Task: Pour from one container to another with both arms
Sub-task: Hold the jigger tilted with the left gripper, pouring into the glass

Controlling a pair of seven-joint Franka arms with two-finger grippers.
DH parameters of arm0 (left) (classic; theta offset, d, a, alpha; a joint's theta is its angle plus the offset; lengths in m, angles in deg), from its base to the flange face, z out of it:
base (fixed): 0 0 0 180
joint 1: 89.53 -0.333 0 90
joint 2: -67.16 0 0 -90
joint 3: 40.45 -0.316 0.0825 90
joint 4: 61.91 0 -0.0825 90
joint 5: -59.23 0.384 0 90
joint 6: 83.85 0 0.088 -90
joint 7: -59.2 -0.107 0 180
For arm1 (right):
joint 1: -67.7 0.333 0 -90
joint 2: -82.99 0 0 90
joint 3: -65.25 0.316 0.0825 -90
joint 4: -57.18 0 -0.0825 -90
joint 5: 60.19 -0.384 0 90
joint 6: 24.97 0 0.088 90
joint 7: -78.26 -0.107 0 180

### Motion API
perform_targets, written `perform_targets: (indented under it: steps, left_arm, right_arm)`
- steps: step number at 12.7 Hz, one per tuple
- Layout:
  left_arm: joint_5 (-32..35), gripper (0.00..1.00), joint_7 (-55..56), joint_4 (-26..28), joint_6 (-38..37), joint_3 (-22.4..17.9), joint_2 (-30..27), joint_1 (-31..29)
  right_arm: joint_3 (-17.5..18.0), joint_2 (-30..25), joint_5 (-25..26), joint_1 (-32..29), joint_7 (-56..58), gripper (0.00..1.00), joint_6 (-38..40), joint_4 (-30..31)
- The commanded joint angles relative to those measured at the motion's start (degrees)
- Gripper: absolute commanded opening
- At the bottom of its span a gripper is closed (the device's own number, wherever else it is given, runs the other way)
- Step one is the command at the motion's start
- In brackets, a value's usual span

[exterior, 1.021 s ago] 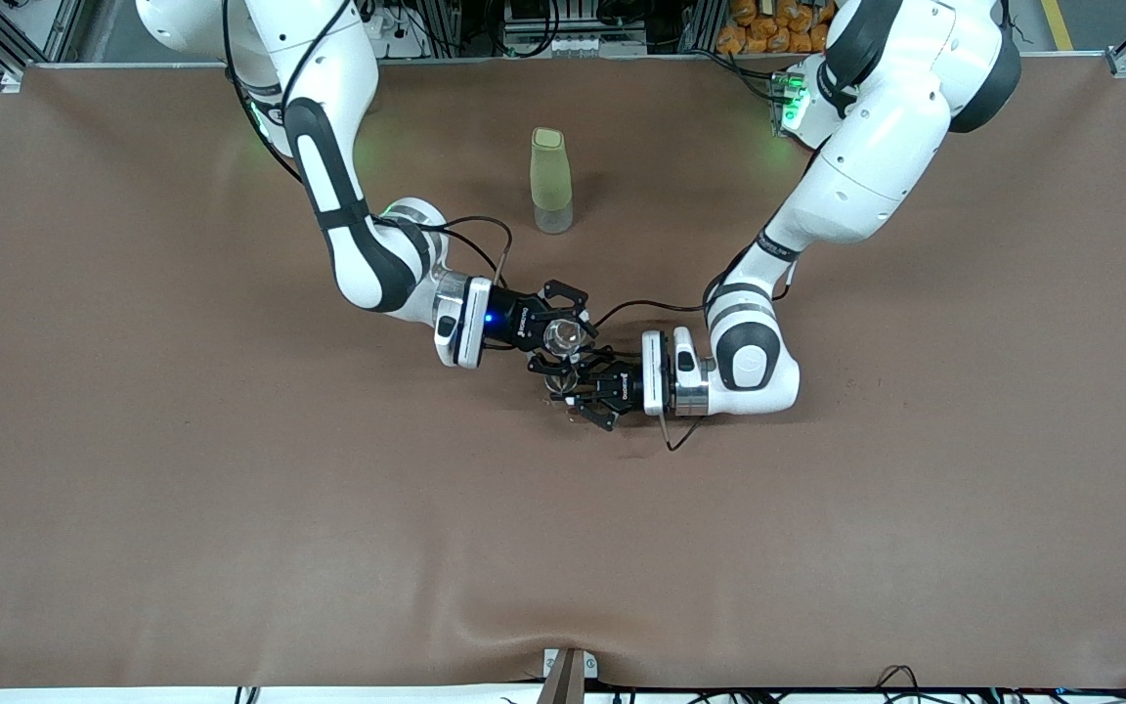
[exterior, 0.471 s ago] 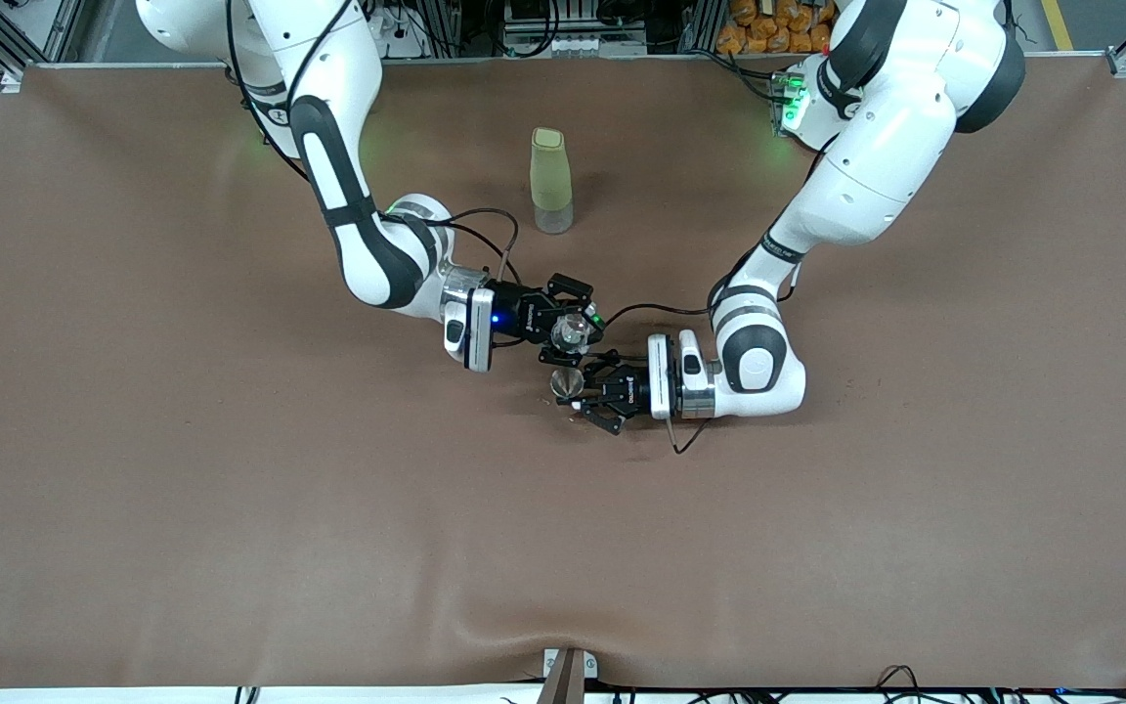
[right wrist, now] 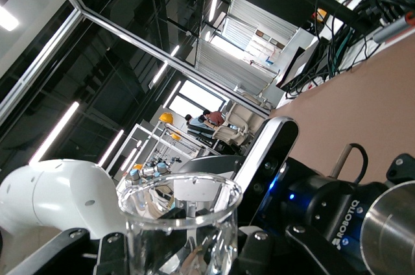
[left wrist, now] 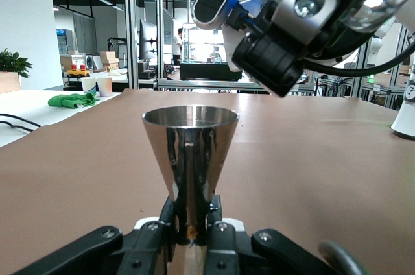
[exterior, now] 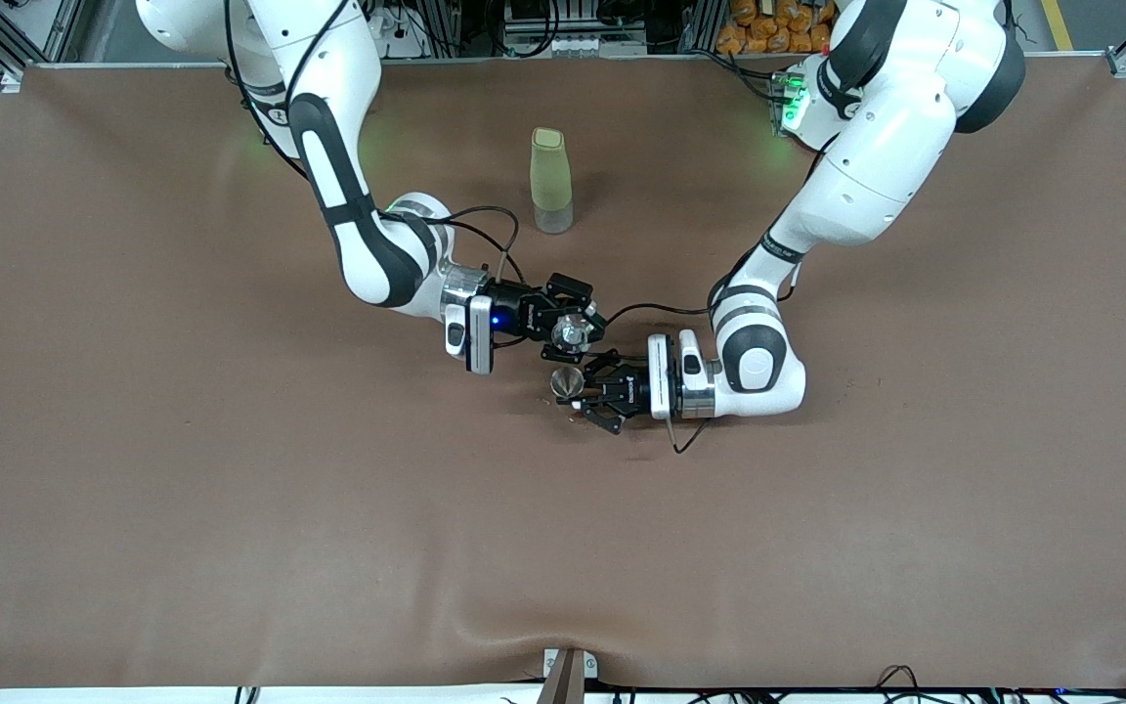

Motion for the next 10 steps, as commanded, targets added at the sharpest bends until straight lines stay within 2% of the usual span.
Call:
perform_targets:
  steps: [1,10]
  left_arm:
    - [-0.7,0.0,0.5,0.5,0.4,0.1,-0.3,-0.1]
    - [-0.2,0.0,0.7,2.6,0.0,0.1,-1.8,-0.6]
  right_arm:
    - [-0.1,-2.1,1.2,0.3,-5.2,0.0,-0.2,1.3]
    - [-0.2,-2.2,4.9,-0.9,-15.2,0.0,2.4,1.3]
